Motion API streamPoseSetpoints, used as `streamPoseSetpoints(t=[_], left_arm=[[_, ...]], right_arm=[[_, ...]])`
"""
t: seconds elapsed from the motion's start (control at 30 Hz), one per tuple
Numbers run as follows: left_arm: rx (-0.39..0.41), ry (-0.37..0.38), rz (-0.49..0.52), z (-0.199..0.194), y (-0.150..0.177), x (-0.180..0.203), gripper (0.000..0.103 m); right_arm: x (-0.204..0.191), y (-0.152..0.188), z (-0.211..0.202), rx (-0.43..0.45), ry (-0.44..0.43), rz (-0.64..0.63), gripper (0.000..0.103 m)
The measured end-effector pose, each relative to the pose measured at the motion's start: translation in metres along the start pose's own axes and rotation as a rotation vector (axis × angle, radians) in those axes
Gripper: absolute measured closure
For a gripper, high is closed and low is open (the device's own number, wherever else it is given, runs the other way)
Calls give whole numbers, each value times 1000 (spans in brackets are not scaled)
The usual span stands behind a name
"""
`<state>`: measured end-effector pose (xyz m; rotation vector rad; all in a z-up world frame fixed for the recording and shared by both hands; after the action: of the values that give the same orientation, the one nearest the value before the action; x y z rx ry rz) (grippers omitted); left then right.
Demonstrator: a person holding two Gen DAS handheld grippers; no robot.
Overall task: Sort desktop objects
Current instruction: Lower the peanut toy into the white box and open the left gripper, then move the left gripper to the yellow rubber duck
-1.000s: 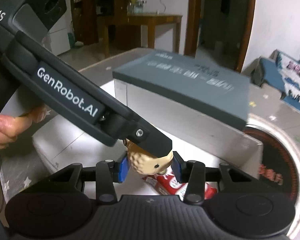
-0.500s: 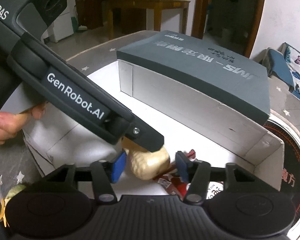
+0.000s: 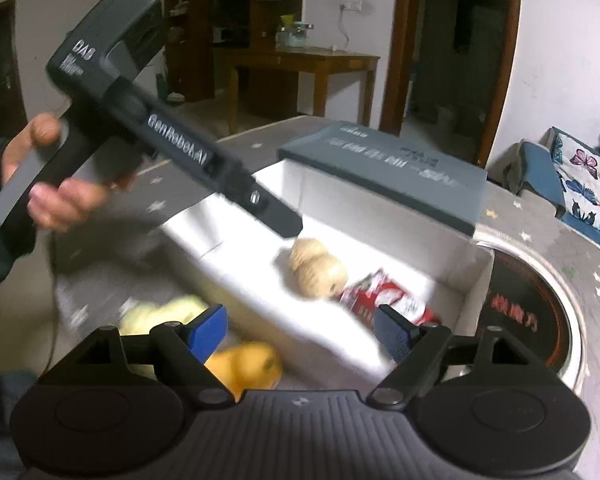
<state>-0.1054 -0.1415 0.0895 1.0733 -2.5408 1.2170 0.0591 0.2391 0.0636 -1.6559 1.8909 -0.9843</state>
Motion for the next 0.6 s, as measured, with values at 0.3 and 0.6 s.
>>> streamPoseSetpoints(t=[0.3,0.6], left_arm=[[-55,41,114,-4,42,45,35],[-149,-6,102,29,55,44,35]], right_arm=[[-25,37,-12,-42,-103,3,21],[-4,63,25,-81,-161,196,25]])
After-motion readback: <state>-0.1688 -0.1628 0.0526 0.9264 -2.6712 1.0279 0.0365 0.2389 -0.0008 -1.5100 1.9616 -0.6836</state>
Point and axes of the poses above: each gripper's, at about its wrist camera, not at the fingertips, and z roughly the way its jaws point, x to its right, y to its underside, the point moved 3 cm from there along z, roughly the way its jaws point, and after that the axes turned 5 degrees about -z, right-handed, at the moved point
